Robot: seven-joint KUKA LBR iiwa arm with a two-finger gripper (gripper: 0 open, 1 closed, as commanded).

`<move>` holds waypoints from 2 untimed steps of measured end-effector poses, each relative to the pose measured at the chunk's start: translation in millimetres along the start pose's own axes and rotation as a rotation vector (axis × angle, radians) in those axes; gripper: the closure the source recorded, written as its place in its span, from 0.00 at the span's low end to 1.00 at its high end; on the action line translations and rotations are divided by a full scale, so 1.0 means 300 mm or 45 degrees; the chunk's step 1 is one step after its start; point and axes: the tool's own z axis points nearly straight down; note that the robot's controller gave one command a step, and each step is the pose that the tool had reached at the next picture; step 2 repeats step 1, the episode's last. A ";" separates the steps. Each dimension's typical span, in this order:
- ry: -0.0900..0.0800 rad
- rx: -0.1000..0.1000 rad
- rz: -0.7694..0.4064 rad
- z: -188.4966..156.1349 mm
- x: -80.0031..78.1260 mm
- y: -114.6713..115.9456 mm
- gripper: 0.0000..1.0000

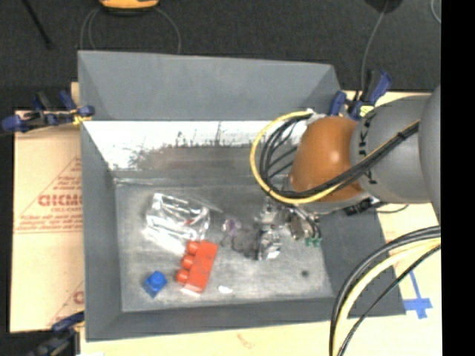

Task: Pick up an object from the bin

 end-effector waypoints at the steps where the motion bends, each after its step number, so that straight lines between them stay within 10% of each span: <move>1: 0.014 -0.003 -0.452 -0.405 0.026 -0.016 1.00; 2: 0.014 -0.003 -0.452 -0.405 0.026 -0.016 1.00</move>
Offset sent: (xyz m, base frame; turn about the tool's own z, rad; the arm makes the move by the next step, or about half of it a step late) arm -0.0122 -0.0037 0.1184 -0.3564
